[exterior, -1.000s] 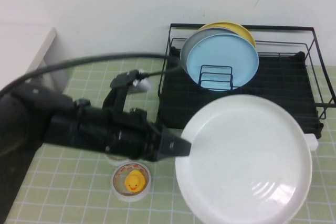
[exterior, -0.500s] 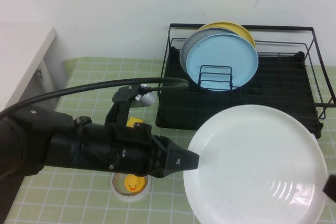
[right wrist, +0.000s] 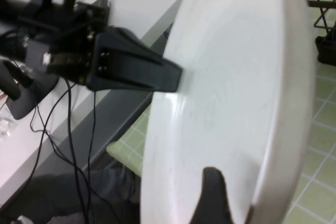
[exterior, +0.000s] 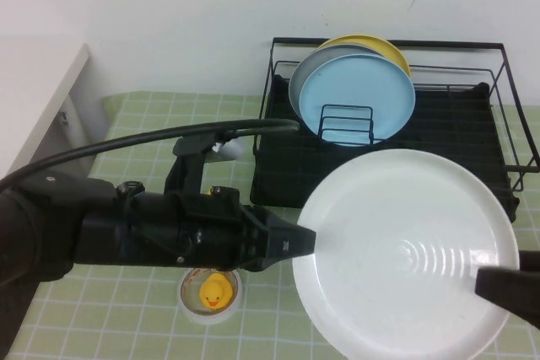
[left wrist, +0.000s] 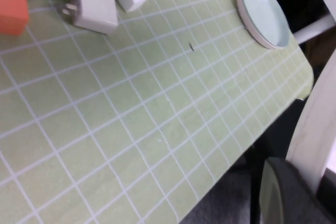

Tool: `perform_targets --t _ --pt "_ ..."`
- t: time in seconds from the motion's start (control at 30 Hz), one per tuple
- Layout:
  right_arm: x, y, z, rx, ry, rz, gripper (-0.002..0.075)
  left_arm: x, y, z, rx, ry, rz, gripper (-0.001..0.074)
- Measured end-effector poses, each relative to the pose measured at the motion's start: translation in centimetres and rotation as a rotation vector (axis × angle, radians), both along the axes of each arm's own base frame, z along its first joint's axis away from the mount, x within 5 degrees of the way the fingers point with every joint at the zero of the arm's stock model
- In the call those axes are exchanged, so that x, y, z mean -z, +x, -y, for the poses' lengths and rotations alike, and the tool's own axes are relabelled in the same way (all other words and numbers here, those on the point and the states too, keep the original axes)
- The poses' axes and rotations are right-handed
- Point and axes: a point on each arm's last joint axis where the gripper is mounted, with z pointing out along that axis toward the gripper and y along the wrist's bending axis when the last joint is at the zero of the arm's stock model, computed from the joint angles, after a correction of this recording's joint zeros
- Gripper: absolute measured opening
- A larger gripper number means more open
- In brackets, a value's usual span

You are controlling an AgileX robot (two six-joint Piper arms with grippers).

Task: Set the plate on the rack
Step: Hand over the plate

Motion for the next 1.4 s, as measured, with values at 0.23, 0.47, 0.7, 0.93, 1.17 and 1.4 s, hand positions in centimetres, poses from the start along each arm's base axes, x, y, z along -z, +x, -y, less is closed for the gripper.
perform_targets --t 0.23,0.47,0.7,0.93,1.17,1.4 --pt "0.0 3.4 0.2 -0.050 0.032 -0.001 0.0379 0.0 0.2 -0.1 -0.005 0.015 0.049 0.0006" --pt "0.5 5.9 0.3 -0.110 0.082 -0.034 0.0164 -0.2 1.1 -0.3 -0.076 0.014 0.118 0.0006" --pt "0.5 6.8 0.4 -0.114 0.075 -0.012 0.0155 -0.5 1.4 -0.3 -0.101 -0.001 0.164 0.0007" --pt "0.5 6.8 0.4 -0.111 0.074 -0.006 0.0153 -0.5 1.5 -0.3 -0.102 -0.002 0.182 0.0007" --pt "0.5 6.9 0.4 -0.106 0.066 -0.001 0.0153 -0.5 1.5 -0.3 -0.109 -0.007 0.172 0.0036" --pt "-0.2 7.8 0.7 -0.102 0.001 0.044 0.0118 -0.6 1.6 -0.3 -0.126 -0.017 0.162 0.0386"
